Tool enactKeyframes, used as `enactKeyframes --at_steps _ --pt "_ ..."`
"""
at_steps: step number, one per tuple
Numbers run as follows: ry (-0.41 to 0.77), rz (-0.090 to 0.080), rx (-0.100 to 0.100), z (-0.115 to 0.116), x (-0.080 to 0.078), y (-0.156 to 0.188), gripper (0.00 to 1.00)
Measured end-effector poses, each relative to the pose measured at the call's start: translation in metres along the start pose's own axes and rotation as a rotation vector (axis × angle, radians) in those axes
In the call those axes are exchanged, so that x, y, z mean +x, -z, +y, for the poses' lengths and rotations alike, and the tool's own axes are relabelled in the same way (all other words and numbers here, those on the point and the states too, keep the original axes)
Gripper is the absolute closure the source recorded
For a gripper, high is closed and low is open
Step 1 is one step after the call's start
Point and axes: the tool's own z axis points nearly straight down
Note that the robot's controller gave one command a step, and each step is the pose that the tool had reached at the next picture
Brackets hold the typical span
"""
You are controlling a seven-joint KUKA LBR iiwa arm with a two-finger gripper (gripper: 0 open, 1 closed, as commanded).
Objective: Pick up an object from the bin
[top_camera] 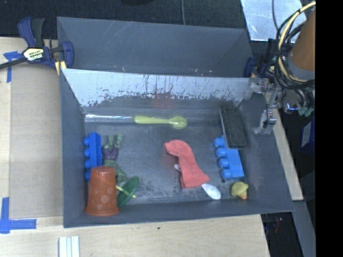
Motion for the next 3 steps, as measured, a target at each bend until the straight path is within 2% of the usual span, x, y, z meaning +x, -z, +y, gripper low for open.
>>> enactKeyframes --at_steps 1,2,3 --pt "0.000 0.000 0.000 0.000 0.000 0.000 0.00" --pt "0.203 -0.009 0.005 0.015 -0.002 -0.036 0.00" --pt "0.313 0.005 -0.003 0.016 0.004 -0.009 0.00"
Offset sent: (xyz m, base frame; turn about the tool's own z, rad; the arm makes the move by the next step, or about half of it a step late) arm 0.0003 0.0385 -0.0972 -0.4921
